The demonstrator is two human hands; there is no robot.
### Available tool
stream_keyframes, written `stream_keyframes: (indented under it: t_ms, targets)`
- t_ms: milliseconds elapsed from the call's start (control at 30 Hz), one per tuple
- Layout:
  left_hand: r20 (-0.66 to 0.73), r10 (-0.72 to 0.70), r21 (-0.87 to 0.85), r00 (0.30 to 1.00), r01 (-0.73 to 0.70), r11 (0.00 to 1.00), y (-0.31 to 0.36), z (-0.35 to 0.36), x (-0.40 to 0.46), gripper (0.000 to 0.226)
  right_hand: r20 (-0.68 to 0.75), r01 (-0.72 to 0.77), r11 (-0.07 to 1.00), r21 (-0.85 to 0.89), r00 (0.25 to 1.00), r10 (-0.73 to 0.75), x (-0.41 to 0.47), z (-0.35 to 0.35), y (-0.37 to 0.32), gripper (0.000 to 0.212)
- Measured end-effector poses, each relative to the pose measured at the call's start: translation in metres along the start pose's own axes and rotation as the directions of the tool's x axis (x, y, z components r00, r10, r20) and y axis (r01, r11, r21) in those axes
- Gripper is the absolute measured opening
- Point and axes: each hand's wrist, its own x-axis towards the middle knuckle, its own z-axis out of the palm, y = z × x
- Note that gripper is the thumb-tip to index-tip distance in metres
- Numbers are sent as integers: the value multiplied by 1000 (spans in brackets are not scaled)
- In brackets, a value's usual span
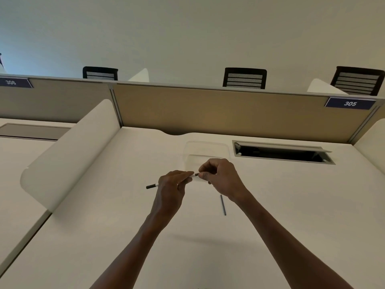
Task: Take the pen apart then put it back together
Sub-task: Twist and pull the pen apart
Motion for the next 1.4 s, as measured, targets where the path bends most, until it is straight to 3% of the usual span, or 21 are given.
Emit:
stream_keyframes:
  t_ms: [200, 400, 567, 733, 1000, 1167, 1400]
  targets:
    - [-17, -14, -30, 1000, 13, 999, 1, 1, -1, 27, 16, -12, 999, 44, 1000, 11, -1, -3, -1, 20]
    - [-25, -18, -25, 1000, 18, 1000, -1, 4, -2, 28, 17, -124, 991, -53, 992, 125, 0, -4, -2, 45]
    - [-16, -19, -2, 1000, 19, 1000, -4, 5, -1, 28, -1, -74, 993, -88, 997, 74, -1, -3, -1, 32]
    - [-19, -17, -3, 1000, 16, 1000, -5, 5, -2, 28, -4, 6, 998, -60, 1000, -6, -3, -3, -1, 6]
    - [-16, -6, 0, 1000, 6, 1000, -2, 3, -1, 26, 2, -46, 997, 67, 999, 46, -6, -7, 1, 13]
    - [-6, 2, 1, 1000, -2, 1000, 0, 3, -2, 25, 26, -125, 991, -44, 992, 127, -5, -4, -3, 37]
    - [-2, -13, 9, 1000, 13, 1000, -4, 2, -5, 27, 22, -62, 993, -97, 998, 64, -9, -6, -1, 12]
